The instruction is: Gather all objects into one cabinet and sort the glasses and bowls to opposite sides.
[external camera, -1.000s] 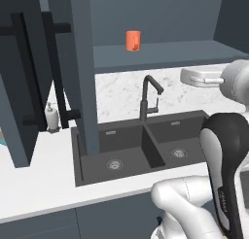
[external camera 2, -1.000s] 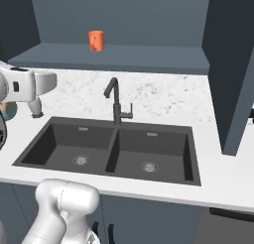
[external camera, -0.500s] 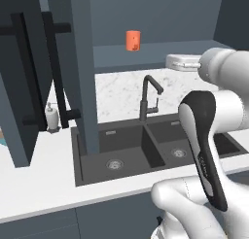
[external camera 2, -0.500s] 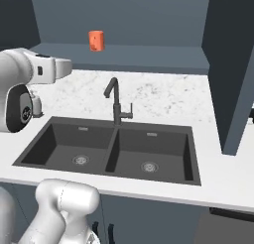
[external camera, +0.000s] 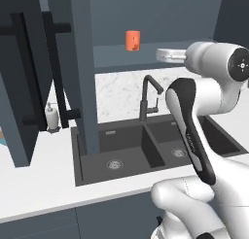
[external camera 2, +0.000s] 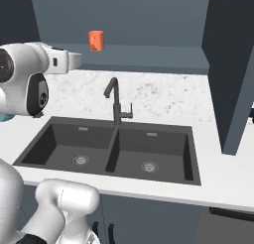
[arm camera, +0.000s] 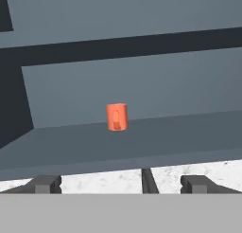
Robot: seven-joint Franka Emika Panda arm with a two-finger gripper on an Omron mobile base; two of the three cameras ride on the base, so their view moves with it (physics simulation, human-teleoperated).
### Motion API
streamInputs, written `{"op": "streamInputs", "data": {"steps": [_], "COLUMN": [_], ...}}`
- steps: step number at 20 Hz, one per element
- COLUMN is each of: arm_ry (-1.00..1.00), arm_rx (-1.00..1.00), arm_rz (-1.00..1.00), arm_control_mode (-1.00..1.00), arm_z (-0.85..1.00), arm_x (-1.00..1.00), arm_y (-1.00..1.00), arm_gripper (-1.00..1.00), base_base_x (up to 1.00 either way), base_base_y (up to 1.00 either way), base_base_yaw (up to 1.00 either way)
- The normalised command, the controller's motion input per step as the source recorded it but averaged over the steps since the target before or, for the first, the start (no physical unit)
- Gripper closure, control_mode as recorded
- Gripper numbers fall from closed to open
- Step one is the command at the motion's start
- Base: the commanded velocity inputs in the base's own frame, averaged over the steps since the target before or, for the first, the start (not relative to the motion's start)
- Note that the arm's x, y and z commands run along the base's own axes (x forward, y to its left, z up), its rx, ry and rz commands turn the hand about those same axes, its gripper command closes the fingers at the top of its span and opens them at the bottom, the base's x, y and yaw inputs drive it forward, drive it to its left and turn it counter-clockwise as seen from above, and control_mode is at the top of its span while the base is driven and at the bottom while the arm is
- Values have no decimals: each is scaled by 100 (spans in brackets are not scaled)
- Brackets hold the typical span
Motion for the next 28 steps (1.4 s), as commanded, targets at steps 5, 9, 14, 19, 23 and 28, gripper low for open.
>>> {"op": "streamInputs", "data": {"steps": [5, 9, 14, 19, 23, 28], "arm_ry": [10, 5, 4, 5, 1, 0], "arm_rx": [0, 0, 0, 0, 0, 0], "arm_rz": [0, 0, 0, 0, 0, 0], "arm_control_mode": [-100, -100, -100, -100, -100, -100], "arm_z": [0, 0, 0, 0, -10, -24], "arm_x": [65, 68, 63, 71, 57, 51], "arm_y": [9, 11, 6, 13, 1, 0], "arm_gripper": [-100, -100, -100, -100, -100, -100], "base_base_x": [0, 0, 0, 0, 0, 0], "base_base_y": [0, 0, 0, 0, 0, 0], "base_base_yaw": [0, 0, 0, 0, 0, 0]}}
